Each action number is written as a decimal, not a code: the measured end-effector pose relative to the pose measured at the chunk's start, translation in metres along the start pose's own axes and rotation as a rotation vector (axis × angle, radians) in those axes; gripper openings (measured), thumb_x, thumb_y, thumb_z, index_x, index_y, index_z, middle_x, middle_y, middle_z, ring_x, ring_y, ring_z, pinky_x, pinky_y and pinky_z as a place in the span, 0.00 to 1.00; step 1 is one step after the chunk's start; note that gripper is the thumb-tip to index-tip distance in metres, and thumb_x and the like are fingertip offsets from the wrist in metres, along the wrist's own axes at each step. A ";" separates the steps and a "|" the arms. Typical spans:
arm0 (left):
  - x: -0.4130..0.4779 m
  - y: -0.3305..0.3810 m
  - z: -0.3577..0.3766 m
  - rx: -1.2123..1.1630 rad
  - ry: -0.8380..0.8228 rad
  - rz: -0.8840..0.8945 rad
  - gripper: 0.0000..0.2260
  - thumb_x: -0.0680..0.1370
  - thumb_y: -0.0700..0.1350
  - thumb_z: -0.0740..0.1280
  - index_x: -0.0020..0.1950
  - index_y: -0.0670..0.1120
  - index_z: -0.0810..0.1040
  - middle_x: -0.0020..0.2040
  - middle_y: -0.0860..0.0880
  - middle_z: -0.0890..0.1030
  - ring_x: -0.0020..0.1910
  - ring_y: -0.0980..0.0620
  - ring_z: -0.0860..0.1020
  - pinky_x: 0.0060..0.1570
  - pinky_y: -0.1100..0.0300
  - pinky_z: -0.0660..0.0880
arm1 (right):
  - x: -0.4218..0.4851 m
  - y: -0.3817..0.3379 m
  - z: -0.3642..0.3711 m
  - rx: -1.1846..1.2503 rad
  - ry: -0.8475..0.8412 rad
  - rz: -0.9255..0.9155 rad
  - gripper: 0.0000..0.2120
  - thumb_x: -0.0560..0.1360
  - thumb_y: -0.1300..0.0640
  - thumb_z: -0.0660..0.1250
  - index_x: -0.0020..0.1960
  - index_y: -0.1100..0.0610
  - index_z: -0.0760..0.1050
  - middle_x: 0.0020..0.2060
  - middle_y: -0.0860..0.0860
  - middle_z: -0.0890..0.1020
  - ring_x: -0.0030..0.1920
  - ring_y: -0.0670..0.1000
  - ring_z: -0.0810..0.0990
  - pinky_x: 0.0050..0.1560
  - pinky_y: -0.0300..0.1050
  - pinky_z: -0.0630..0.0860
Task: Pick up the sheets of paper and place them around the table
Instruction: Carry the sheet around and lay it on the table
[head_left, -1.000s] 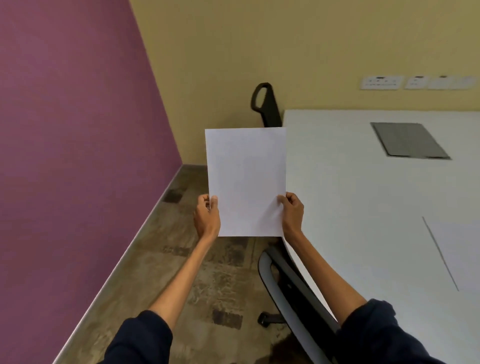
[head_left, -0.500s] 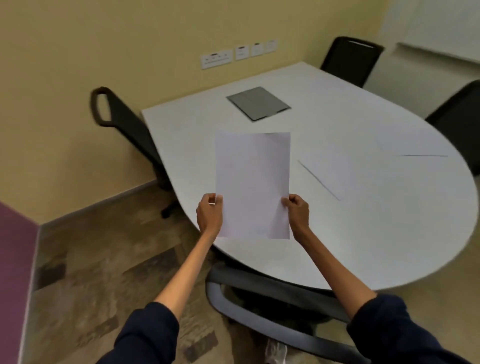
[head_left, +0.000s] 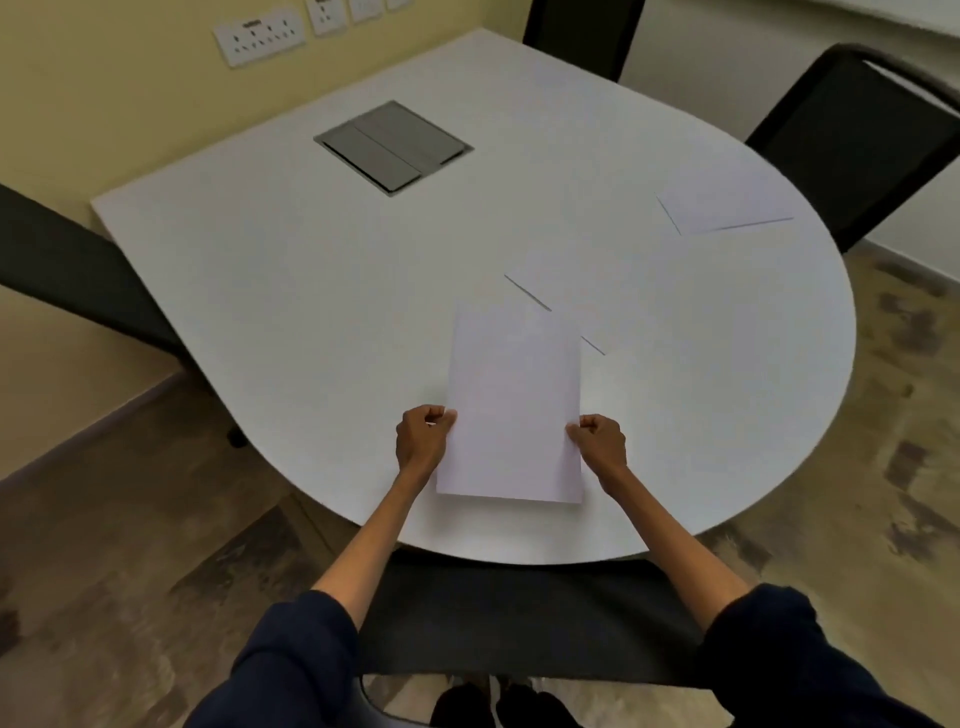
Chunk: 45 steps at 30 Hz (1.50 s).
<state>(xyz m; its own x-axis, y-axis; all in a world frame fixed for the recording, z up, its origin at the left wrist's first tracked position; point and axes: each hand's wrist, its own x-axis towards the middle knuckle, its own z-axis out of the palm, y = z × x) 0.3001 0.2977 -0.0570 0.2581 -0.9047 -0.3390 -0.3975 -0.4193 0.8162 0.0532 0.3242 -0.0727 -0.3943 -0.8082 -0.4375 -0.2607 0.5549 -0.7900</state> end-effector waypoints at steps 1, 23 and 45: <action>0.004 -0.005 0.005 0.014 -0.020 -0.011 0.12 0.77 0.47 0.71 0.53 0.39 0.83 0.51 0.45 0.84 0.52 0.46 0.81 0.48 0.59 0.73 | 0.004 0.006 0.000 -0.024 0.013 0.024 0.10 0.75 0.60 0.67 0.50 0.67 0.79 0.47 0.62 0.83 0.45 0.56 0.80 0.55 0.54 0.77; 0.035 -0.063 0.048 0.367 -0.156 -0.043 0.09 0.73 0.48 0.73 0.44 0.42 0.84 0.47 0.46 0.86 0.48 0.46 0.83 0.43 0.61 0.73 | 0.021 0.067 0.011 -0.366 0.032 0.018 0.14 0.73 0.54 0.72 0.57 0.58 0.76 0.43 0.52 0.82 0.47 0.54 0.81 0.45 0.42 0.71; 0.048 -0.070 0.047 0.827 -0.608 0.439 0.41 0.76 0.55 0.70 0.81 0.48 0.50 0.81 0.47 0.45 0.81 0.51 0.43 0.78 0.48 0.40 | 0.027 0.063 0.022 -0.846 -0.231 -0.312 0.46 0.68 0.42 0.75 0.78 0.53 0.57 0.77 0.52 0.58 0.77 0.54 0.57 0.73 0.53 0.60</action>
<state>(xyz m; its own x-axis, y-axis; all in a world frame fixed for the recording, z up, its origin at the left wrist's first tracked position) 0.2992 0.2799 -0.1519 -0.4323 -0.7783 -0.4553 -0.8707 0.2289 0.4353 0.0453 0.3329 -0.1442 -0.0369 -0.9139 -0.4043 -0.9169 0.1918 -0.3499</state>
